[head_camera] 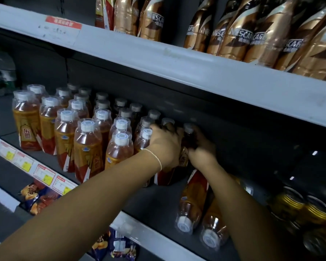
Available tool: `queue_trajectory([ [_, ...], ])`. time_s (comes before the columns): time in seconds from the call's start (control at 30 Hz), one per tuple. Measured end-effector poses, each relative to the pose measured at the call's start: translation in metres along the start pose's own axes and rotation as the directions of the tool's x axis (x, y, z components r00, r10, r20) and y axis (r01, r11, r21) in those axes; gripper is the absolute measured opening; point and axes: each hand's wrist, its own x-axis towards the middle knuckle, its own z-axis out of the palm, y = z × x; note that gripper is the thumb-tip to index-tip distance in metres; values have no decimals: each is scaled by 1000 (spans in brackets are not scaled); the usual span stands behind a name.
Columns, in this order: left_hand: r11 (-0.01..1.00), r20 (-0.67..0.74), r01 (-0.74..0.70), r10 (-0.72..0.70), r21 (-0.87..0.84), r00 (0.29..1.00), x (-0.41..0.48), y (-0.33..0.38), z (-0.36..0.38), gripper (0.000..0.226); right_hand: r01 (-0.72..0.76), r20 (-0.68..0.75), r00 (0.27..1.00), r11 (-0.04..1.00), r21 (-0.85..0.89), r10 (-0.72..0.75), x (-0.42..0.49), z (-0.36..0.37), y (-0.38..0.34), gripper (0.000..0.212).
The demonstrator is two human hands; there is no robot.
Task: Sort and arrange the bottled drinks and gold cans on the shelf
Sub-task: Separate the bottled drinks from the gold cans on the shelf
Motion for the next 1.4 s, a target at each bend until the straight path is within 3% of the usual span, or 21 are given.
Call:
queue_trajectory([
  [0.13,1000,-27,25,-25,-19,999,-4,1,0,83,14,20,1000,1000,8,-14,-5,-7,-13,60],
  [0.23,999,6,46,-46,-18,999,-9,3,-5,85,-47,157,987,999,12,45,-3,-24,-23,55],
  [0.3,998,46,55,-55,12,997,-11,5,-10,83,-46,228,972,999,-13,48,-4,-37,-27,64],
  [0.4,997,82,59,-62,48,995,-15,9,-18,71,-38,164,985,997,-74,50,-19,-56,-26,76],
  [0.6,991,54,69,-75,113,996,-29,48,-50,69,-115,179,971,963,-244,161,-63,-124,13,65],
  [0.7,998,-50,-40,42,49,998,-36,92,-73,53,-122,160,970,938,-324,181,-91,-175,41,47],
  [0.8,970,-198,-179,146,-162,969,-42,145,-93,35,-167,148,960,911,-378,237,-120,-228,69,40],
  [0.97,823,-232,-389,318,-414,919,-45,241,-122,38,-241,90,949,882,-405,301,-175,-316,120,33],
  [1.13,733,-230,-496,441,-465,868,-51,336,-141,53,-316,-4,941,876,-364,338,-232,-395,181,27],
  [1.4,669,-296,-560,476,-488,828,-61,459,-161,50,-466,-117,883,824,-323,454,-293,-470,270,32],
])
